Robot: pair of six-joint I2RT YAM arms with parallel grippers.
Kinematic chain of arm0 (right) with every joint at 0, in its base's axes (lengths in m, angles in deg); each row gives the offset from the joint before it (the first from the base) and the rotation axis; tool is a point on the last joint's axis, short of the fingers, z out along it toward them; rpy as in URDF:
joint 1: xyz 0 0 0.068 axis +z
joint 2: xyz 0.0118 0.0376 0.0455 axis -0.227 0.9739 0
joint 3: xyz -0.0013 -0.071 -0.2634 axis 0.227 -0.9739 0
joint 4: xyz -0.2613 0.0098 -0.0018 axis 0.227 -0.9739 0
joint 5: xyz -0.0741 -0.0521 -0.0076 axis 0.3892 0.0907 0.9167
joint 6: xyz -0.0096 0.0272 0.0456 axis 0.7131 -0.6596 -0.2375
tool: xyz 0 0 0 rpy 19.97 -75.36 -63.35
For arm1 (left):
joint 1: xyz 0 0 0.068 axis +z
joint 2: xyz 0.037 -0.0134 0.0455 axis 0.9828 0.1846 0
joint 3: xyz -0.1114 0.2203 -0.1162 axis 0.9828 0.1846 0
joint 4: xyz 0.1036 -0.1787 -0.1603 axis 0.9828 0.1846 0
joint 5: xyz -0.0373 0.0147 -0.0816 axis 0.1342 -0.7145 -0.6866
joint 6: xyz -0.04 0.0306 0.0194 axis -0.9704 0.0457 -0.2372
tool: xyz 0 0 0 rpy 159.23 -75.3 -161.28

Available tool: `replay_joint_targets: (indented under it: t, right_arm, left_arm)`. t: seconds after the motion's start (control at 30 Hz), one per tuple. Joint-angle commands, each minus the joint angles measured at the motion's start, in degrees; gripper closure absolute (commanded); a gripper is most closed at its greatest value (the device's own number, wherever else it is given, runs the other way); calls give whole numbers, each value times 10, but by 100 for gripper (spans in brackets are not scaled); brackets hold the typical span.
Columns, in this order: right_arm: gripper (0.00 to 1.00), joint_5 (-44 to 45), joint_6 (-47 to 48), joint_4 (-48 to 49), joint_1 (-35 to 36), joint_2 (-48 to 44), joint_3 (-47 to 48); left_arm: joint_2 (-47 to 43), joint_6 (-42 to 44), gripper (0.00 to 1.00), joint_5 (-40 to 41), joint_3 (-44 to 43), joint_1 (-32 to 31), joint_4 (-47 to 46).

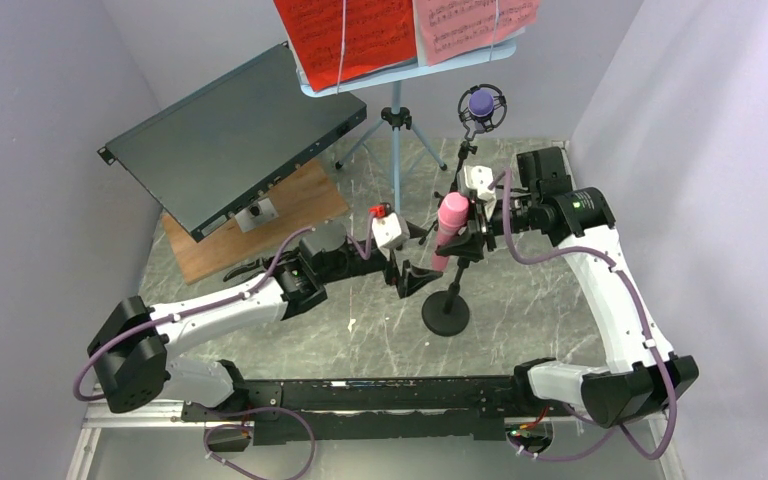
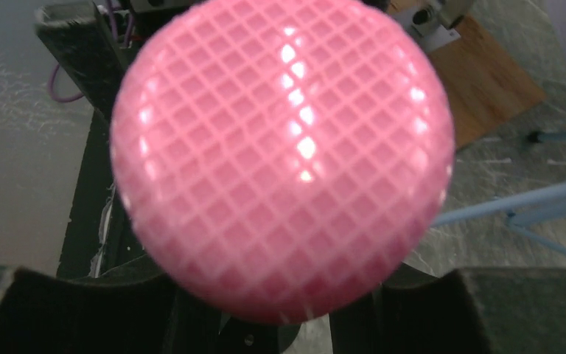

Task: Pack up the instrument practice props
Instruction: Place the microphone stand with the microphone at the center of the board.

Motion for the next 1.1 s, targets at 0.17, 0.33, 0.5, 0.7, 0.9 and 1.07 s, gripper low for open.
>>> replay_joint_targets:
  t: [0.17, 0.33, 0.5, 0.7, 0.9, 1.07]
  right_arm:
    - [36, -42, 111, -24, 0, -29, -39]
    - [14, -52, 103, -34, -30, -43, -33]
    - [3, -61, 130, -84, -68, -67, -27]
    - [1, -46, 147, -138, -132, -105, -32]
    - [1, -45, 143, -127, -178, -142, -90]
    - [1, -88, 192, -127, -194, -155, -130]
  left_arm:
    - [4, 59, 7, 4, 31, -30, -111]
    - [10, 60, 10, 7, 19, -35, -102]
    - [7, 61, 12, 23, 16, -38, -93]
    - [-17, 60, 9, 66, 11, -38, -65]
    - [-41, 41, 1, 75, -2, -38, -45]
    - [-56, 13, 1, 67, -15, -38, -34]
